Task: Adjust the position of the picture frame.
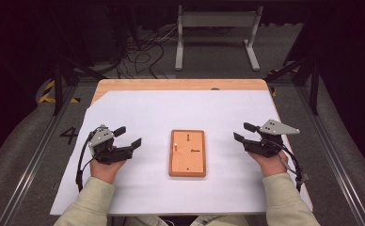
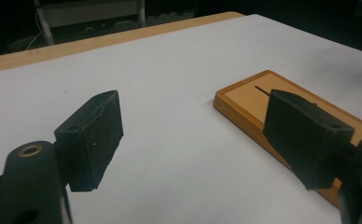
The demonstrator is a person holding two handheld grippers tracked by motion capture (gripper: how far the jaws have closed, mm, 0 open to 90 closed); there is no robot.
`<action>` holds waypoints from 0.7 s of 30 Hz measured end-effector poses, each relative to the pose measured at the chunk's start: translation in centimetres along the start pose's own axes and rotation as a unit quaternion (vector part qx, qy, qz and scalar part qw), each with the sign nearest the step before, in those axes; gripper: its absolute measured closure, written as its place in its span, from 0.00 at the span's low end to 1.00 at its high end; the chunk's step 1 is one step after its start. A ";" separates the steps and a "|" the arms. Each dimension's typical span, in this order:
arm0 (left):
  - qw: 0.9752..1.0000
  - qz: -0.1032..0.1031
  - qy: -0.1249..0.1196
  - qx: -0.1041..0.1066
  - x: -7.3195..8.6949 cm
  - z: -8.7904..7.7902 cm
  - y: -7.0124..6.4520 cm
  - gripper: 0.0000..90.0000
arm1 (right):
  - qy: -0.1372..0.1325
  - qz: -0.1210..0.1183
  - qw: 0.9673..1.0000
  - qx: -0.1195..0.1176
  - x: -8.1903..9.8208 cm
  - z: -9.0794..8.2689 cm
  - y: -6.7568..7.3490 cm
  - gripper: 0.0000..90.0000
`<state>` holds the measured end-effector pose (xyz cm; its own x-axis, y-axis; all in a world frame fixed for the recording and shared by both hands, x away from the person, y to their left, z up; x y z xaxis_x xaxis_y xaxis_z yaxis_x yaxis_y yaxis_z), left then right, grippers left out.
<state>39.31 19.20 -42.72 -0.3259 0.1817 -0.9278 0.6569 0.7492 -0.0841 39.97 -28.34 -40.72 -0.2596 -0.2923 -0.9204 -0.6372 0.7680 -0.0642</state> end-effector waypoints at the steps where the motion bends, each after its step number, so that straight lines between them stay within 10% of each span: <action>1: 1.000 -0.001 0.000 0.000 0.0 0.1 -0.1 0.23 | 0.000 0.000 1.000 0.000 0.0 0.0 0.0 0.46; 7: 1.000 0.019 0.010 0.019 0.1 0.0 -0.5 0.40 | 0.000 0.002 1.000 -0.003 0.0 -0.1 -0.1 0.49; 8: 0.999 0.025 0.014 0.028 0.1 0.0 -0.7 0.64 | 0.002 0.001 1.000 -0.002 0.0 -0.2 0.0 0.55; 12: 0.998 0.042 0.032 0.045 0.1 0.3 -1.3 0.92 | 0.006 0.002 1.000 0.000 0.0 -0.3 0.0 0.62; 21: 0.992 0.045 0.078 0.083 0.0 1.7 -2.8 1.00 | 0.008 -0.008 1.000 0.002 0.1 -0.8 0.2 0.71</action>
<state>38.59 16.02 -43.13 -0.3536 0.3489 -0.8679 0.7869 0.6125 -0.0744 39.30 -28.67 -40.50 -0.2619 -0.3136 -0.9127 -0.6383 0.7656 -0.0799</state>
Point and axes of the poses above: each handheld gripper's, and its own axes: z roughly forward along the jaws, x roughly out of its underside, y roughly to its left, the point moved 2 cm from there along z, roughly forward along the jaws
